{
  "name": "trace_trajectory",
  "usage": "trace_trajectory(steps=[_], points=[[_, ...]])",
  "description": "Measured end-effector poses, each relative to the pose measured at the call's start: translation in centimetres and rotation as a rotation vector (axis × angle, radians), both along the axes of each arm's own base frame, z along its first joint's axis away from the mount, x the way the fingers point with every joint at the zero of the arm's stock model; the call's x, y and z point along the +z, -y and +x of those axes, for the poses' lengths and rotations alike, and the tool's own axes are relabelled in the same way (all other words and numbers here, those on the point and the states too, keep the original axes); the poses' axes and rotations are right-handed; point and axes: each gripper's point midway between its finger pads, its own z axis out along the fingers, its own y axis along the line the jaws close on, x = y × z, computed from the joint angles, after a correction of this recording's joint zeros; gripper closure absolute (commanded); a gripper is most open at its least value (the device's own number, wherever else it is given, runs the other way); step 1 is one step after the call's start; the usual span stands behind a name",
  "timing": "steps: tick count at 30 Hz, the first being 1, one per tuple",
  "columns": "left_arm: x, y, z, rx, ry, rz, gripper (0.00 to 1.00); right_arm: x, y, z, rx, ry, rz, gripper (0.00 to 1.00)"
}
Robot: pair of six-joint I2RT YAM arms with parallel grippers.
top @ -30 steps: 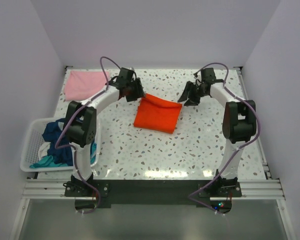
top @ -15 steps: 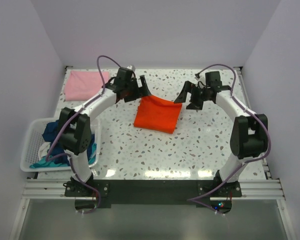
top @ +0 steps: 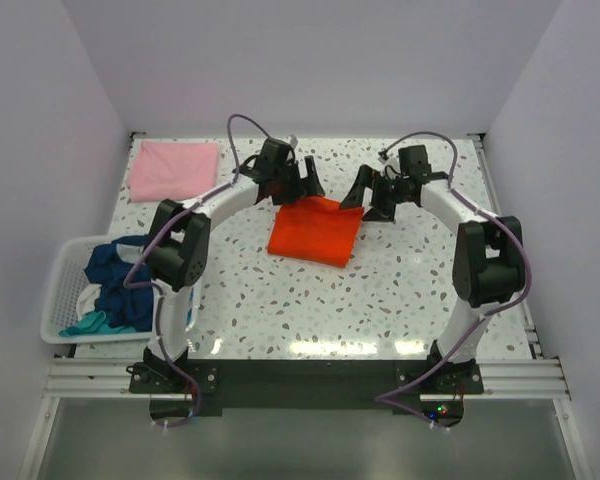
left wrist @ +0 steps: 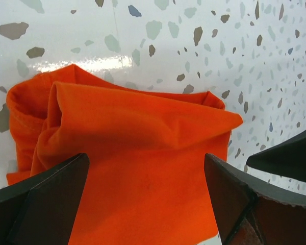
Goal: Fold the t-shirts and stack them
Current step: Fold the tshirt
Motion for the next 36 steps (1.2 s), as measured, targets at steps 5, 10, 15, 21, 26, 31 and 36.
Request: trace_trajectory(steps=[5,10,15,21,26,31,36], points=[[-1.8,1.1,2.3,0.002,0.000,0.002,0.00,-1.9,-0.7,1.3,0.009,-0.038,-0.005,0.01],[-3.0,1.1,3.3,0.012,-0.006,0.009,0.00,-2.5,-1.1,3.3,0.012,-0.034,-0.005,0.01],[-3.6,-0.1,3.9,0.037,-0.014,0.016,0.00,-4.0,-1.5,5.5,0.011,-0.042,-0.006,0.01],[-5.1,-1.8,4.0,0.068,-0.036,0.030,0.00,-7.0,-1.8,6.1,0.007,-0.103,-0.003,0.01],[-5.1,-1.9,4.1,0.072,-0.029,0.031,0.00,-6.8,-2.0,7.0,0.007,-0.092,0.004,0.01],[-4.5,-2.3,4.0,0.082,-0.026,0.043,0.00,-5.9,-2.0,7.5,0.011,-0.076,-0.007,0.01],[-1.3,-3.2,2.4,0.092,0.009,0.038,0.00,-2.2,-2.2,6.1,0.022,-0.003,0.001,0.01]])
